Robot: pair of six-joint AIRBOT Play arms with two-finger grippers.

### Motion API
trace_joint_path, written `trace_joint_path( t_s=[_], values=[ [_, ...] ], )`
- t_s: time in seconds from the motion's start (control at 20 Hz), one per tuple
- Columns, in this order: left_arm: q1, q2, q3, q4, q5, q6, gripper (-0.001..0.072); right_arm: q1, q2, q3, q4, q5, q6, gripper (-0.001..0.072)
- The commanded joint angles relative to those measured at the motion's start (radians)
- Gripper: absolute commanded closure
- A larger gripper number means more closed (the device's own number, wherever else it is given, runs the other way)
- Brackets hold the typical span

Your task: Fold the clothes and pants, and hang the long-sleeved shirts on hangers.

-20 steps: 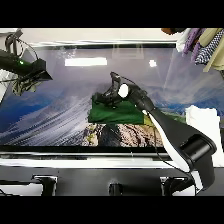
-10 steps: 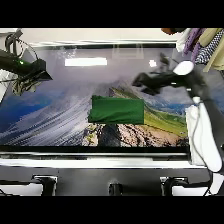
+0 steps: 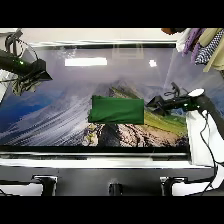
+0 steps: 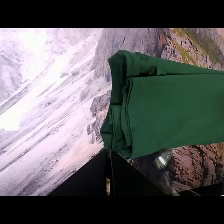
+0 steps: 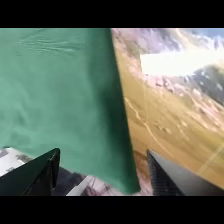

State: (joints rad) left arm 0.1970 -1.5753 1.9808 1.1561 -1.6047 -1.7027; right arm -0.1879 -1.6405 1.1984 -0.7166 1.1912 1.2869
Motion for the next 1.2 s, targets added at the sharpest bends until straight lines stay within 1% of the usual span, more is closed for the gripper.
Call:
trace_joint_path(
  t_s=[0.0,0.1,0.15,0.2,0.25,0.3,0.35,0.4,0.45,0.5,0.6,0.7,0.8,0.9,1.05,1.15],
  values=[
    [0.001,0.0,0.0,0.0,0.001,0.0,0.0689,0.042,-0.054,-0.032,0.052,-0.071,-0.049,0.0133],
    [0.001,-0.001,0.0,0.0,0.002,0.0,0.0689,0.083,-0.073,-0.032,0.052,-0.1,-0.048,0.0156],
    [0.001,-0.001,0.0,0.0,0.002,0.0,0.0689,0.101,-0.081,-0.032,0.051,-0.105,-0.043,0.0205],
    [0.001,-0.002,0.0,0.0,0.002,0.0,0.0689,0.119,-0.089,-0.032,0.051,-0.109,-0.038,0.0239],
    [0.001,-0.002,0.0,0.0,0.002,0.0,0.0689,0.137,-0.093,-0.032,0.051,-0.117,-0.033,0.0255],
    [0.001,-0.002,0.0,0.0,0.002,0.0,0.0689,0.151,-0.093,-0.032,0.052,-0.124,-0.033,0.0365],
    [0.001,-0.002,0.0,0.0,0.002,0.0,0.0689,0.162,-0.093,-0.032,0.06,-0.125,-0.034,0.0459],
    [0.001,-0.002,0.0,0.0,0.002,0.0,0.0689,0.166,-0.093,-0.032,0.072,-0.121,-0.034,0.0587],
    [0.001,-0.002,0.0,0.0,0.002,0.0,0.0689,0.166,-0.092,-0.032,0.081,-0.119,-0.034,0.0648],
    [0.001,-0.002,0.0,0.0,0.002,0.0,0.0689,0.166,-0.089,-0.029,0.082,-0.114,-0.033,0.0682],
    [0.001,-0.002,0.0,0.0,0.001,0.0,0.0689,0.166,-0.077,-0.013,0.096,-0.106,-0.02,0.0683],
    [0.001,-0.002,0.0,0.0,0.001,0.0,0.0689,0.165,-0.06,0.037,0.088,-0.108,0.023,0.0683],
    [0.001,-0.002,0.0,0.0,0.0,0.0,0.0689,0.146,-0.054,0.13,0.037,-0.111,0.126,0.0684],
    [0.001,-0.002,0.0,0.0,0.001,0.0,0.0689,0.112,-0.053,0.22,0.004,-0.109,0.201,0.0684],
    [0.001,-0.002,0.0,0.0,0.0,0.0,0.0689,0.026,-0.052,0.33,-0.003,-0.109,0.283,0.0684],
    [0.001,-0.002,0.0,0.0,0.0,0.0,0.0689,-0.034,-0.051,0.387,-0.003,-0.11,0.316,0.0684]
  ],
)
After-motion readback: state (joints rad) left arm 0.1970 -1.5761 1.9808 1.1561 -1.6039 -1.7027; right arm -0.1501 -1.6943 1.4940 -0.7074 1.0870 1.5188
